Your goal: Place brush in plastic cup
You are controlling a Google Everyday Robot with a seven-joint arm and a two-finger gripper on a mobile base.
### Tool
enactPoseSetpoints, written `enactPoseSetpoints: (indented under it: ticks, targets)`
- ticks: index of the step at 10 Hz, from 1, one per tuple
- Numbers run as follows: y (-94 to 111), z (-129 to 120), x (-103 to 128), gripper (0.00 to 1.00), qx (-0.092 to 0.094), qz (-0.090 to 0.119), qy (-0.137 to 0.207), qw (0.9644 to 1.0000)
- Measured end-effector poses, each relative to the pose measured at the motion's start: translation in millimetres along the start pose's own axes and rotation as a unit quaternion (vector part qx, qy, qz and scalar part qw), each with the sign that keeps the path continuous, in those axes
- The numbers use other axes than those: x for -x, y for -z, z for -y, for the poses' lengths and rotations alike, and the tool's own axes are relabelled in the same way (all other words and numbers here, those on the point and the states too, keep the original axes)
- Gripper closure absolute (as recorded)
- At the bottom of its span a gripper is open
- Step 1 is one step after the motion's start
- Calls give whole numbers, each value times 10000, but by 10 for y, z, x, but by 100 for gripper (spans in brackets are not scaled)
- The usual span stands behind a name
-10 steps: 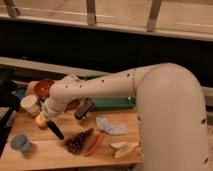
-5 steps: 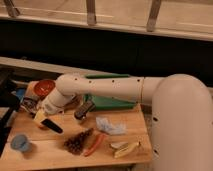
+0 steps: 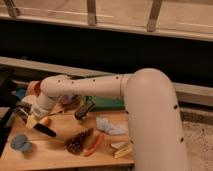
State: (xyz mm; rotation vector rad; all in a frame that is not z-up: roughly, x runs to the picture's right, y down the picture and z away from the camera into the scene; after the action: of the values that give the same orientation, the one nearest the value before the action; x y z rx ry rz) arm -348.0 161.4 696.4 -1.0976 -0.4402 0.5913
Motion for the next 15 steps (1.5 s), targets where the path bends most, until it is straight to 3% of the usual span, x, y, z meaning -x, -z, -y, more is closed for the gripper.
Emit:
enactPoseSetpoints:
  ticks: [2,8,13,15]
  targets:
    - [-97,-59,-10,100,101,-79,45,9999]
    - [-57,-111,-39,100,125,-26,205,9997]
    - [-65,-276,-314,100,149,106,283,9994]
    - [-193,-328,-421,100,310,130,563,9979]
